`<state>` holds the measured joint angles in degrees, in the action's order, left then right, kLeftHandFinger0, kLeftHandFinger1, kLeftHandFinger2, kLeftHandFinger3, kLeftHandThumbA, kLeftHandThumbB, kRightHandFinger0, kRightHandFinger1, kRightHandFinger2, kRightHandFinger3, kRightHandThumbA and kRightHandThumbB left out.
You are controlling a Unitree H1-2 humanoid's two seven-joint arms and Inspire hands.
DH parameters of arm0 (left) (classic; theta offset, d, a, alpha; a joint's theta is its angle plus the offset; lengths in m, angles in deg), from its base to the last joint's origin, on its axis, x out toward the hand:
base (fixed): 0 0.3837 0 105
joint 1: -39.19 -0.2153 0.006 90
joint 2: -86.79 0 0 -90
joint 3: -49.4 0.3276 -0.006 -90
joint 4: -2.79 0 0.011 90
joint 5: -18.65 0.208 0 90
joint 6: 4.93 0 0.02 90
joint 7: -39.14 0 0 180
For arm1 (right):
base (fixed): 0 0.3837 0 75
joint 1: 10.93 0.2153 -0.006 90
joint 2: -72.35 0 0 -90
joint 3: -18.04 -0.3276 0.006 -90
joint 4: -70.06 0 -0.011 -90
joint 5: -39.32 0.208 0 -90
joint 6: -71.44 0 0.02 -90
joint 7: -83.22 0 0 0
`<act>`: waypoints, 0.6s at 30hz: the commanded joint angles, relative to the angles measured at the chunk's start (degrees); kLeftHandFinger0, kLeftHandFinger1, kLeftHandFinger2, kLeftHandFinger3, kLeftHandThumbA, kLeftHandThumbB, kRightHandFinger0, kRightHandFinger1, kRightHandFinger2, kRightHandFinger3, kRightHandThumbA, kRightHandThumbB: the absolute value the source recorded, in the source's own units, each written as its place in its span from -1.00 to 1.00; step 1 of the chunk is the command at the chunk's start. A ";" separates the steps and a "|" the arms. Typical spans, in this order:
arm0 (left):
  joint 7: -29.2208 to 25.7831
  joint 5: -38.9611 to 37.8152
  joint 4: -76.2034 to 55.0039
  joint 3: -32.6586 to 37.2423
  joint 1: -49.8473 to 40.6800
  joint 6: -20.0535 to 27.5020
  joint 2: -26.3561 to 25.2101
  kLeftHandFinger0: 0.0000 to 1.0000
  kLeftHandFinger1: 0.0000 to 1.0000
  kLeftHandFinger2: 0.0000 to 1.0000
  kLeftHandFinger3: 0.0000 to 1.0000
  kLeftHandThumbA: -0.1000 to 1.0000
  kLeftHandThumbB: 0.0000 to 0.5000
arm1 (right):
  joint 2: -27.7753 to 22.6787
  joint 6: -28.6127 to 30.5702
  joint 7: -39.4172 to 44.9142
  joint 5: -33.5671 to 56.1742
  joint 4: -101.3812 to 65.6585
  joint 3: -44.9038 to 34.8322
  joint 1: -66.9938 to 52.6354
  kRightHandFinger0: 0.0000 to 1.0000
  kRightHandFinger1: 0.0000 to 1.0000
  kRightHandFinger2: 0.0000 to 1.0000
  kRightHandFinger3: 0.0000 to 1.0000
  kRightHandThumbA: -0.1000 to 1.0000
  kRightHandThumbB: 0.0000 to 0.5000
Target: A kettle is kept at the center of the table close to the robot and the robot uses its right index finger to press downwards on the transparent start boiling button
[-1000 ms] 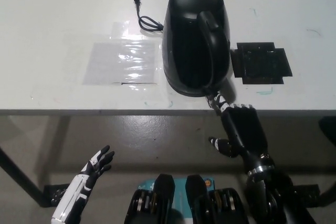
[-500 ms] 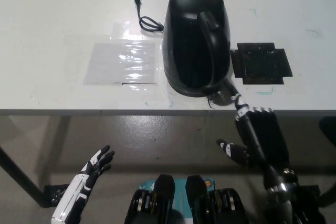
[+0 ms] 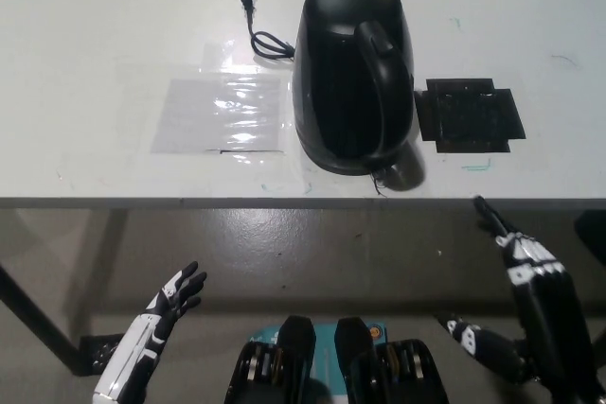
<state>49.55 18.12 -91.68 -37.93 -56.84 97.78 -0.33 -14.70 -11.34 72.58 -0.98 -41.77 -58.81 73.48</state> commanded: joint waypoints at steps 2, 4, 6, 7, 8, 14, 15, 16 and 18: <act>0.50 -0.22 -1.71 0.04 0.26 1.19 -0.50 1.00 1.00 1.00 1.00 1.00 0.63 | -1.20 15.33 -7.78 7.87 2.27 -3.57 -2.19 1.00 1.00 1.00 1.00 1.00 0.14; 0.48 -0.19 -1.50 0.01 0.44 1.38 -0.50 1.00 1.00 1.00 1.00 1.00 0.63 | -0.88 17.82 -8.70 8.93 4.10 -4.16 -2.44 1.00 1.00 1.00 1.00 1.00 0.15; 0.31 0.19 -1.45 0.00 0.43 1.46 -0.47 1.00 1.00 1.00 1.00 1.00 0.64 | -0.84 19.52 -9.58 9.72 5.64 -4.27 -2.84 1.00 1.00 1.00 1.00 1.00 0.11; 0.26 0.32 -1.34 0.01 0.40 1.67 -0.44 1.00 1.00 1.00 1.00 1.00 0.64 | -1.29 19.71 -10.35 10.99 6.55 -3.69 -3.20 1.00 1.00 1.00 1.00 1.00 0.13; 0.29 0.20 -1.07 0.00 0.44 2.08 -0.43 1.00 1.00 1.00 1.00 1.00 0.62 | -1.56 19.71 -11.33 11.15 7.42 -3.32 -3.32 1.00 1.00 1.00 1.00 1.00 0.13; 0.59 -0.72 -1.48 -0.20 0.57 1.12 -0.60 1.00 1.00 1.00 1.00 1.00 0.59 | -1.87 19.71 -14.31 15.06 13.04 -1.96 -2.20 1.00 1.00 1.00 1.00 1.00 0.01; 0.58 -0.78 -1.44 -0.21 0.36 1.19 -0.59 1.00 1.00 1.00 1.00 1.00 0.60 | -1.73 19.71 -14.80 15.92 14.24 -1.76 -2.17 1.00 1.00 1.00 1.00 1.00 0.03; 0.57 -0.76 -1.43 -0.20 0.20 1.25 -0.60 1.00 1.00 1.00 1.00 1.00 0.61 | -1.68 19.71 -15.00 16.19 14.67 -1.65 -2.27 1.00 1.00 1.00 1.00 1.00 0.04; 0.65 -0.89 -0.89 -0.21 0.14 2.02 -0.64 1.00 1.00 1.00 1.00 1.00 0.56 | -1.81 19.71 -16.76 17.38 17.66 -0.94 -1.60 1.00 1.00 1.00 1.00 1.00 -0.02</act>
<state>49.56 17.93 -91.61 -37.97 -56.83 97.80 -0.30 -15.80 3.70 62.03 10.62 -26.40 -60.55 70.78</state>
